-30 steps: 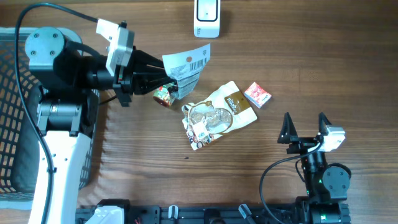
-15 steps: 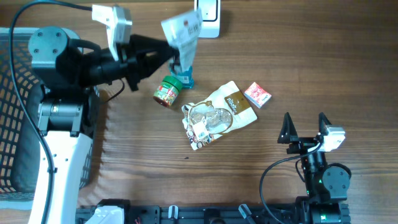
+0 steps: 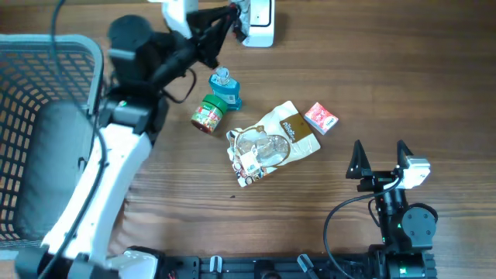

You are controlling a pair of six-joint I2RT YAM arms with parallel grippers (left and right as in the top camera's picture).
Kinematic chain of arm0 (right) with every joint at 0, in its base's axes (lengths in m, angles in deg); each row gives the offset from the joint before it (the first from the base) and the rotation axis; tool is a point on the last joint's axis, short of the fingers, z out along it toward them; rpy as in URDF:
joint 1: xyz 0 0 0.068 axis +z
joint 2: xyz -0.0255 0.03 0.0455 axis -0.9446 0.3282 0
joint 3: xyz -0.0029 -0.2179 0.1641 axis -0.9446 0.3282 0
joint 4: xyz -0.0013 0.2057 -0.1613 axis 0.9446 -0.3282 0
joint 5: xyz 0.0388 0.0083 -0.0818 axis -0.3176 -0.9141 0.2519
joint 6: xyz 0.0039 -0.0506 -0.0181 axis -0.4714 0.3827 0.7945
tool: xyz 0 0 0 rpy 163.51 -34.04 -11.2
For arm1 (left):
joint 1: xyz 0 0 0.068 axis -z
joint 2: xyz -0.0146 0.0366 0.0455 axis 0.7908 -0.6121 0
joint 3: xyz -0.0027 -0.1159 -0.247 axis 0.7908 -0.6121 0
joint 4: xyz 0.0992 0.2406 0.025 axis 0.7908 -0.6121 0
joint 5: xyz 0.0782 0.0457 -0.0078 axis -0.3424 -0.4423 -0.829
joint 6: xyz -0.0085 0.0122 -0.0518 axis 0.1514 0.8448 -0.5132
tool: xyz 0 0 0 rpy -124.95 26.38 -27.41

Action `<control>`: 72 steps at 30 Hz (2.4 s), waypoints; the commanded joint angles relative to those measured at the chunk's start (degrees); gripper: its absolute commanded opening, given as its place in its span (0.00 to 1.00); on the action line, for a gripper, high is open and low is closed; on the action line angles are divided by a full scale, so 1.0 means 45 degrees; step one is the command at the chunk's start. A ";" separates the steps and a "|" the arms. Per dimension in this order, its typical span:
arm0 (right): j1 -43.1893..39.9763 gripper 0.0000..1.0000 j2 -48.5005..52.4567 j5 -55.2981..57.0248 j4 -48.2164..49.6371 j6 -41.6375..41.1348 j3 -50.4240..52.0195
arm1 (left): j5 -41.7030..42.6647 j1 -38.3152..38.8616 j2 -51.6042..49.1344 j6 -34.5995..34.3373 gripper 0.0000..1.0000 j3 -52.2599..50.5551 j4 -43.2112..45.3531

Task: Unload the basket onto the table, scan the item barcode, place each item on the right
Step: 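Lift the package out of the basket and carry it toward the scanner, then hold the package in front of the white scanner with the left gripper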

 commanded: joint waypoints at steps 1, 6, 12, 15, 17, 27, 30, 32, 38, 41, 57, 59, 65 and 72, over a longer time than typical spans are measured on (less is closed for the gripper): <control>0.0053 1.00 -0.0068 -0.0121 0.0034 0.0146 0.0015 | -0.2569 0.0758 -0.1146 0.0039 0.04 0.1117 0.0189; 0.0053 1.00 -0.0068 -0.0121 0.0034 0.0146 0.0015 | -0.3959 0.1073 -0.2822 0.0379 0.04 0.2642 0.0087; 0.0053 1.00 -0.0068 -0.0121 0.0034 0.0146 0.0015 | -0.5275 0.1078 -0.4449 0.1107 0.04 0.4546 -0.0296; 0.0053 1.00 -0.0068 -0.0121 0.0034 0.0151 0.0015 | -0.6008 0.1078 -0.5319 0.1579 0.04 0.5688 -0.0743; 0.0053 1.00 -0.0068 -0.0121 0.0034 0.0146 0.0015 | -0.6275 0.1073 -0.5901 0.1729 0.04 0.6416 -0.0831; 0.0053 1.00 -0.0068 -0.0121 0.0034 0.0146 0.0015 | -0.7461 0.1073 -0.8811 0.4303 0.04 0.9938 -0.2346; 0.0053 1.00 -0.0068 -0.0121 0.0034 0.0146 0.0015 | -0.7766 0.1073 -0.9058 0.5503 0.04 0.9967 -0.2788; 0.0053 1.00 -0.0068 -0.0121 0.0034 0.0146 0.0015 | -0.8024 0.1073 -0.9180 0.6237 0.04 0.9967 -0.3089; 0.0053 1.00 -0.0068 -0.0121 0.0034 0.0146 0.0015 | -0.8184 0.1078 -0.9520 0.7621 0.04 0.9967 -0.3891; 0.0053 1.00 -0.0068 -0.0121 0.0034 0.0146 0.0015 | -0.8194 0.1078 -0.9714 0.8174 0.04 0.9967 -0.4085; 0.0053 1.00 -0.0068 -0.0121 0.0034 0.0146 0.0015 | -0.8816 0.1919 -1.1341 1.0739 0.04 0.9967 -0.4527; 0.0053 1.00 -0.0068 -0.0121 0.0034 0.0146 0.0015 | -0.8811 0.1982 -1.1341 1.0831 0.04 0.9967 -0.4551; 0.0053 1.00 -0.0068 -0.0121 0.0034 0.0146 0.0015 | -0.9010 0.1987 -1.1341 1.1390 0.04 0.9967 -0.4969; 0.0053 1.00 -0.0068 -0.0121 0.0034 0.0146 0.0015 | -0.9340 0.1987 -1.1341 1.2041 0.04 0.9962 -0.5323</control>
